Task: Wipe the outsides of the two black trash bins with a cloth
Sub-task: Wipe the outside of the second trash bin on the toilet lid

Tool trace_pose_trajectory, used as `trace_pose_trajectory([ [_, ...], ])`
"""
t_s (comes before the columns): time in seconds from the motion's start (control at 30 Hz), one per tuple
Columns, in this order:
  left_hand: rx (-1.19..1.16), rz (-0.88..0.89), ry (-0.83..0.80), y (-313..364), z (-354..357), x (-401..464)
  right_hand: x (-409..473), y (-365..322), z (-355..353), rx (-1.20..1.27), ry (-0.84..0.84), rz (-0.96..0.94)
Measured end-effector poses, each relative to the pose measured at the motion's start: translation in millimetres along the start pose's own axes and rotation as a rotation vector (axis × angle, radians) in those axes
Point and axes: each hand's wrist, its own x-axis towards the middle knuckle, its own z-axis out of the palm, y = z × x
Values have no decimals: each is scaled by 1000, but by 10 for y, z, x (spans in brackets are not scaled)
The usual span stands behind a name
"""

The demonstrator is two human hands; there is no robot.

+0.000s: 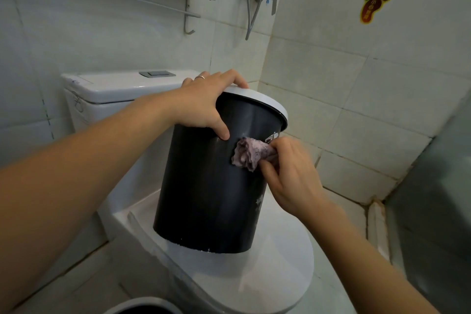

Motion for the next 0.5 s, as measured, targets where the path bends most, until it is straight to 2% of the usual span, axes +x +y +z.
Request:
trace_pose_trajectory([
  [0.1,3,6,-1,16,-2,-11,-19,-49,21,132,-15,71],
  [0.5,30,0,-3,79,17,1,-85,-119,186,233,171,143],
])
